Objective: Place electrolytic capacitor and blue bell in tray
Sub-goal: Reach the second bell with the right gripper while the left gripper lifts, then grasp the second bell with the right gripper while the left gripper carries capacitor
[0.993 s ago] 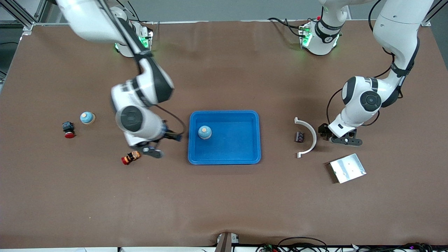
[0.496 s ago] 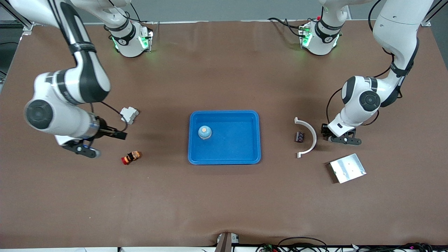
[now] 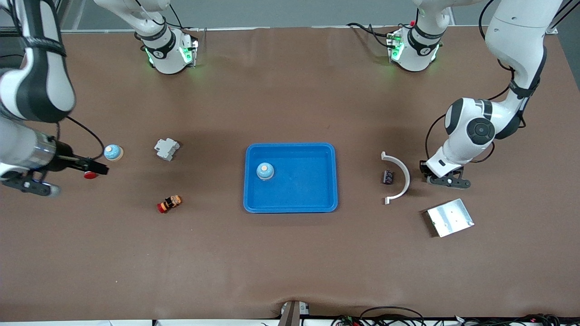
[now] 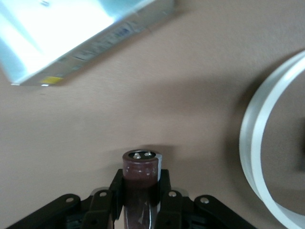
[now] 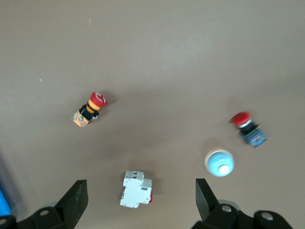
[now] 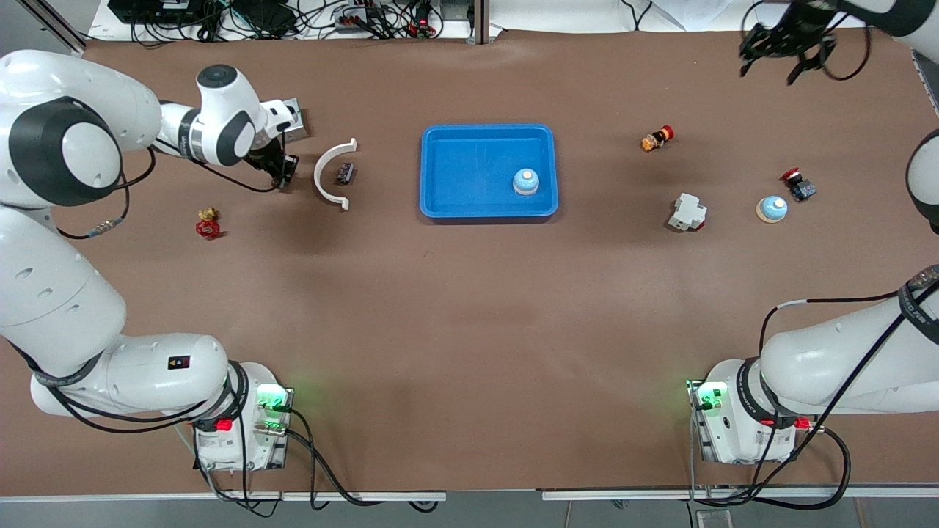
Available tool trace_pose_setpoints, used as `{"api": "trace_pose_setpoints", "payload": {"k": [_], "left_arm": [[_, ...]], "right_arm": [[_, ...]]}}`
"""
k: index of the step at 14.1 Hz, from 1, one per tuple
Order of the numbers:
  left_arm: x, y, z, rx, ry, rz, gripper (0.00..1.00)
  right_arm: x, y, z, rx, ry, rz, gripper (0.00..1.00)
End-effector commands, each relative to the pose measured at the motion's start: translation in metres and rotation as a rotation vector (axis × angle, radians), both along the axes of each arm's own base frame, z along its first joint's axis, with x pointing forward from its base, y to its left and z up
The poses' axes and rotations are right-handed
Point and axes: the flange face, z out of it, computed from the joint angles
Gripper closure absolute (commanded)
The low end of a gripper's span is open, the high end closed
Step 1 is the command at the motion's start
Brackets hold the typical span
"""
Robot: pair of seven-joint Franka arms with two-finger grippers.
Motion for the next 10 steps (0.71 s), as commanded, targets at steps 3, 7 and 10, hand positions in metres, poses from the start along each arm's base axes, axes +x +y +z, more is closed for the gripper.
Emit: {"api": "trace_pose_setpoints", "payload": {"k": [3, 7, 10], "left_arm": [[0.024, -0.002, 0.068, 0.072, 0.044, 0.154, 1.0], [0.043, -0.029, 0.101, 0.012, 0.027, 0.571, 1.0], [0.049, -0.074, 0.118, -0.054, 0.012, 0.851, 1.0]], "right_arm": [[-0.013, -0.018, 0.057, -0.011, -0.026, 0.021, 0.0], [-0.028, -0.05, 0.019, -0.038, 0.066, 0.053, 0.0], [-0.049, -0.083, -0.035, -0.033, 0.128, 0.006, 0.0]]}}
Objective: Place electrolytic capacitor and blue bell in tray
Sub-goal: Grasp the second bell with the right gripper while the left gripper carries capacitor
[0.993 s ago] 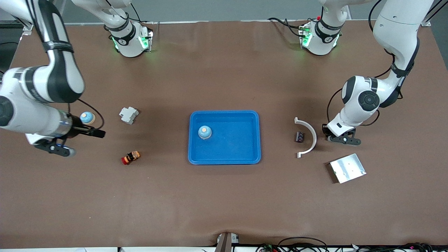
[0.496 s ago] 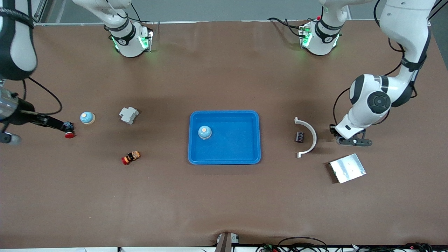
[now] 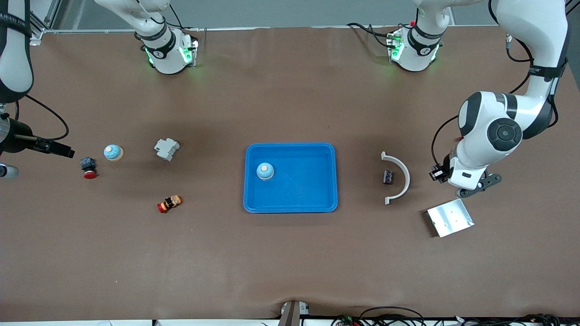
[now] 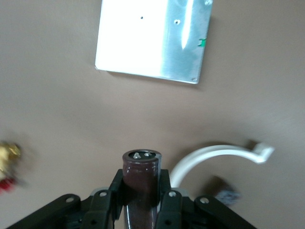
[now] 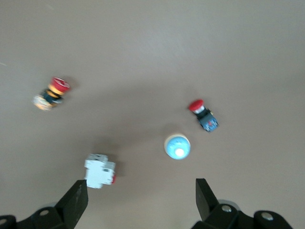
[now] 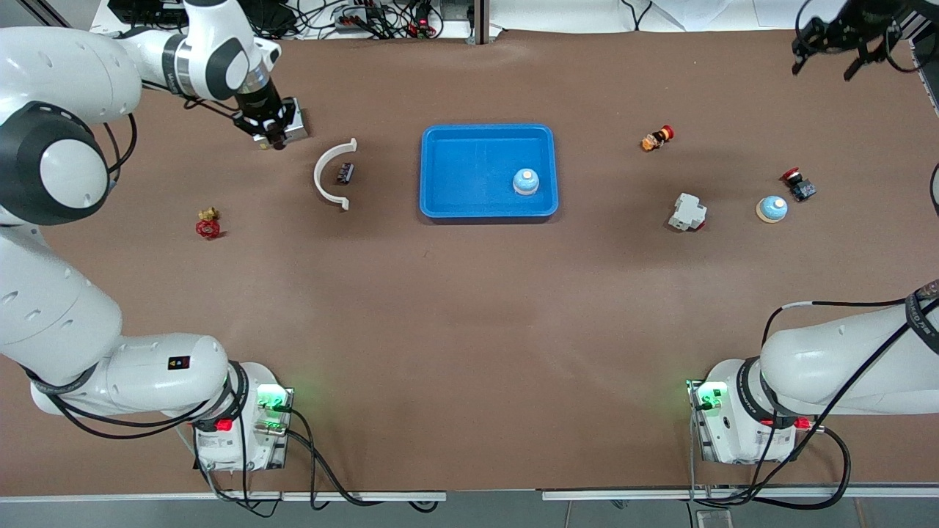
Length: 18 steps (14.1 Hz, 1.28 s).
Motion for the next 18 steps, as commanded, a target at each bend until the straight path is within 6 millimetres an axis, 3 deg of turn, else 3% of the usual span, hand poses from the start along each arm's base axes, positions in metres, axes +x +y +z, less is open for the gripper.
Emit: {"api": "trace_pose_setpoints", "payload": {"k": [1, 3, 6, 7, 10, 12, 18], "left_arm": [[0.005, -0.043, 0.016, -0.036, -0.013, 0.219, 1.0], [0.003, -0.071, 0.021, -0.05, -0.021, 0.3, 1.0], [-0.003, -0.114, 0.026, -0.062, -0.032, 0.343, 1.0], [0.0, -0.124, 0.031, -0.073, -0.042, 0.373, 1.0], [0.012, -0.181, 0.031, -0.11, -0.049, 0.591, 1.0], [0.022, -0.211, 0.023, -0.118, -0.052, 0.749, 1.0], [0.026, -0.283, -0.012, -0.103, -0.081, 0.911, 1.0]], "right_arm": [[-0.021, -0.018, -0.046, -0.003, 0.033, -0.01, 0.0], [-0.034, -0.029, -0.084, -0.003, 0.025, -0.031, 0.0], [-0.057, -0.025, -0.143, 0.006, 0.037, -0.035, 0.0], [-0.064, -0.023, -0.161, 0.007, 0.041, -0.034, 0.0], [-0.074, -0.025, -0.212, 0.008, 0.079, -0.035, 0.0], [-0.077, -0.034, -0.234, 0.014, 0.094, 0.0, 0.0], [-0.088, -0.048, -0.264, 0.021, 0.109, -0.016, 0.0]]}}
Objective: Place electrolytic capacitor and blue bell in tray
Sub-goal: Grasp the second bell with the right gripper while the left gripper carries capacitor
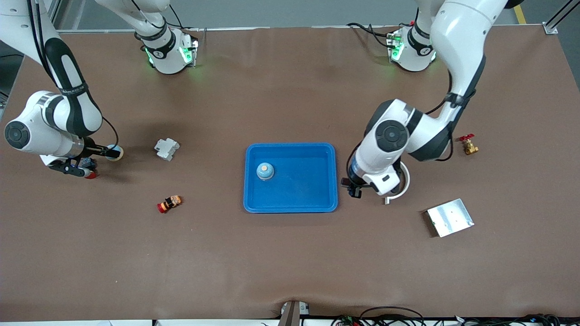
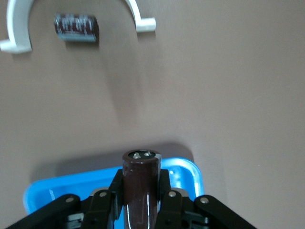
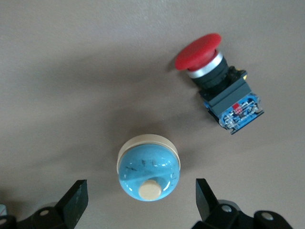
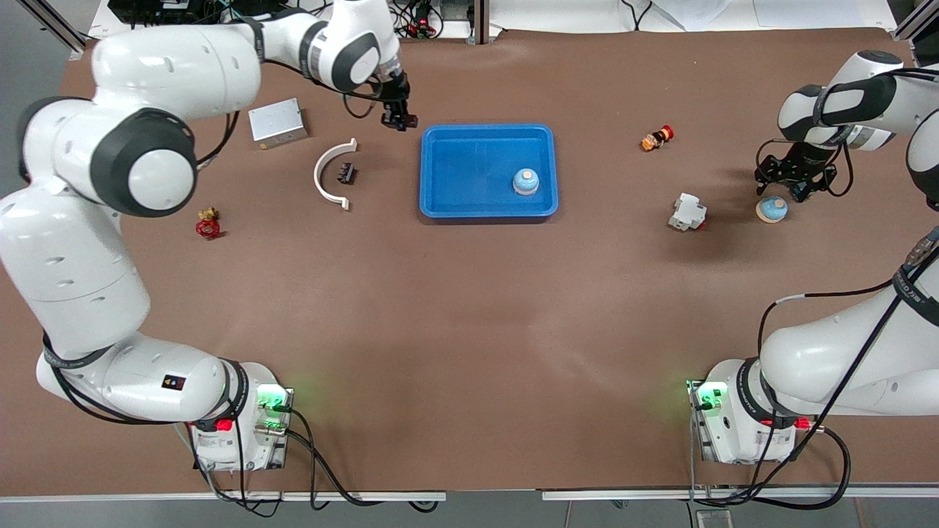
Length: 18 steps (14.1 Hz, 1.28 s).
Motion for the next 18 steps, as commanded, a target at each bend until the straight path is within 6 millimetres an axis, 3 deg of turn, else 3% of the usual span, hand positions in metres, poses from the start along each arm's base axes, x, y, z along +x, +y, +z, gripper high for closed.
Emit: {"api": "trace_pose_setpoints", "payload": {"k": [1, 5, 12, 18], "left_arm": [[0.012, -0.026, -0.006, 0.011, -0.021, 0.052, 1.0], [0.007, -0.057, -0.022, 0.043, -0.033, 0.084, 1.0], [-0.012, -0.095, -0.062, 0.066, -0.019, 0.094, 1.0], [-0.017, -0.108, -0.091, 0.077, -0.012, 0.063, 1.0]], "right_arm": [[-0.006, -0.002, -0.009, 0.013, 0.005, 0.005, 0.0], [-0.009, -0.006, -0.03, 0.018, 0.003, 0.045, 0.0], [-0.015, -0.011, -0.036, 0.033, 0.014, 0.068, 0.0], [-0.007, 0.004, -0.029, 0.056, 0.004, 0.058, 0.58]]}}
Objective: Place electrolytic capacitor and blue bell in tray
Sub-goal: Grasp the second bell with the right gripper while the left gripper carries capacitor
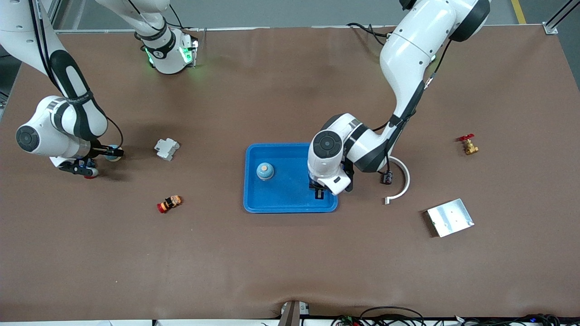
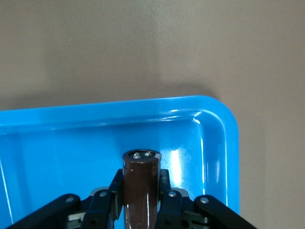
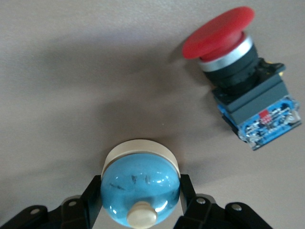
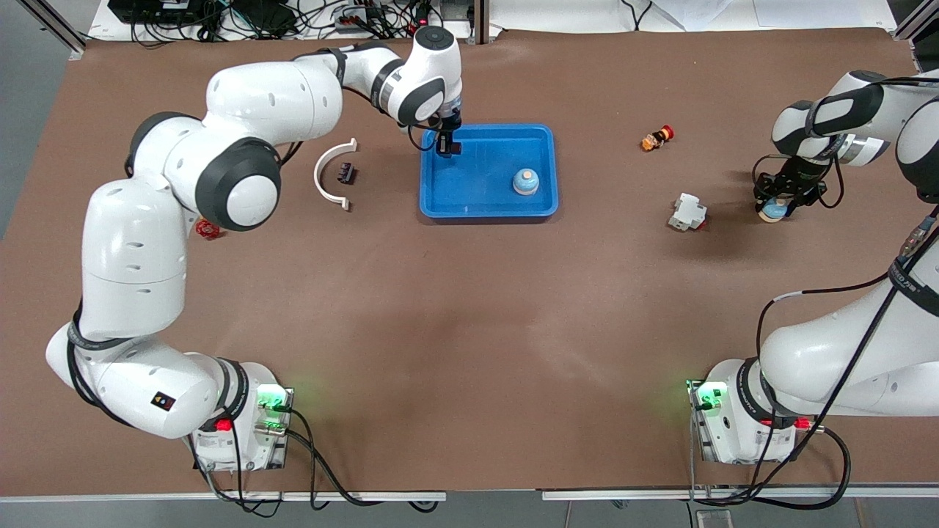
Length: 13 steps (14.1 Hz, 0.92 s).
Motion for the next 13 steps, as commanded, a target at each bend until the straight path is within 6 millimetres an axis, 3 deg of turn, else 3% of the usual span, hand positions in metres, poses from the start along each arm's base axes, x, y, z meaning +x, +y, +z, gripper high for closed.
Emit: {"api": "trace_pose_setpoints", "payload": {"k": [1, 4, 6, 11, 12, 13], "left_arm": [[0.004, -0.008, -0.01, 0.017, -0.032, -0.015, 1.0], [0.003, -0.011, -0.021, 0.007, -0.045, -0.027, 1.0], [0.002, -0.011, -0.027, 0.012, -0.041, -0.03, 1.0], [0.003, -0.01, -0.035, 0.004, -0.046, -0.046, 0.98], [0.003, -0.01, -0.035, 0.004, -0.046, -0.059, 0.01], [0.003, -0.01, -0.033, 0.004, -0.048, -0.064, 0.0]], "right_arm": [[0.003, 0.011, 0.01, 0.026, 0.0, 0.017, 0.64], [0.02, 0.017, 0.036, 0.044, 0.034, 0.033, 0.69], [0.04, 0.038, 0.052, 0.053, 0.034, 0.062, 0.73], [0.075, 0.091, 0.088, 0.058, 0.03, 0.133, 0.99], [0.082, 0.098, 0.097, 0.061, 0.033, 0.141, 1.0], [0.09, 0.108, 0.106, 0.069, 0.024, 0.146, 1.0]]}}
